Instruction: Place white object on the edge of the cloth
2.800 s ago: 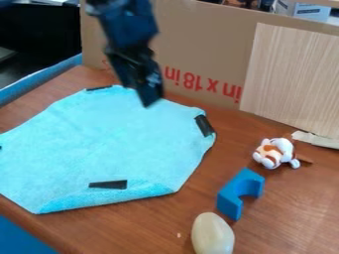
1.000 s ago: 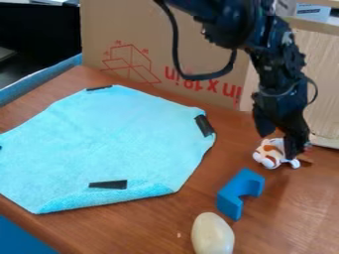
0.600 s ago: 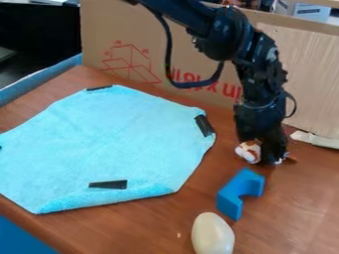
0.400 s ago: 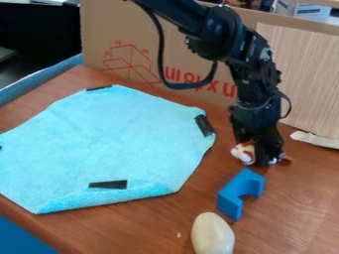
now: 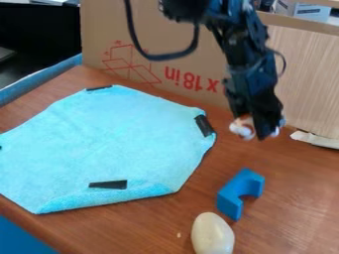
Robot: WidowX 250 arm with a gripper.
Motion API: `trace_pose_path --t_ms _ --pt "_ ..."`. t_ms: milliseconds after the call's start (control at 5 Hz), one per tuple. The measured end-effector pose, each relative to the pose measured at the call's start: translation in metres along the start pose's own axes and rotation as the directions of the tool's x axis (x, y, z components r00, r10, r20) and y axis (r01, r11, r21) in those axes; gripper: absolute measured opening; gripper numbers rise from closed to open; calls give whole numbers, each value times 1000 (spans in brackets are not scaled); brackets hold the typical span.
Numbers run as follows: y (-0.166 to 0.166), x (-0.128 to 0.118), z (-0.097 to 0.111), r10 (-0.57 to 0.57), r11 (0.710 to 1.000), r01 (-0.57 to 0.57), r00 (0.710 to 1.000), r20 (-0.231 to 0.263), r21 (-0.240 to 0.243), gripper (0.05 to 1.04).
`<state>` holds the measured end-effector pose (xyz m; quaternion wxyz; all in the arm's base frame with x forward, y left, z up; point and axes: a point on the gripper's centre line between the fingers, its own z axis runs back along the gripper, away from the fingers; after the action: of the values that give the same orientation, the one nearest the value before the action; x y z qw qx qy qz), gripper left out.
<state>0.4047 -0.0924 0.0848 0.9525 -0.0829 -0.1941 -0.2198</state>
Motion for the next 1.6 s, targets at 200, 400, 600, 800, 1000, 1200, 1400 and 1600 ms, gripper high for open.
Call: trace_pose_path --t_ms 200,400,600,800,1000,1200,1400,1600 --pt "11 8 38 50 999 -49 996 73 -22 574" --pt "37 -8 73 107 994 -109 986 127 3 574" --pt "69 -39 78 178 983 -182 978 113 25 574" --pt "100 -70 94 229 968 -240 964 133 76 574" --pt "119 -96 109 264 955 -281 952 156 96 574" --pt "124 -104 109 277 950 -295 948 159 106 574" --pt "120 -100 84 272 952 -285 955 116 116 574" --pt "112 -86 64 250 957 -260 964 92 126 574"
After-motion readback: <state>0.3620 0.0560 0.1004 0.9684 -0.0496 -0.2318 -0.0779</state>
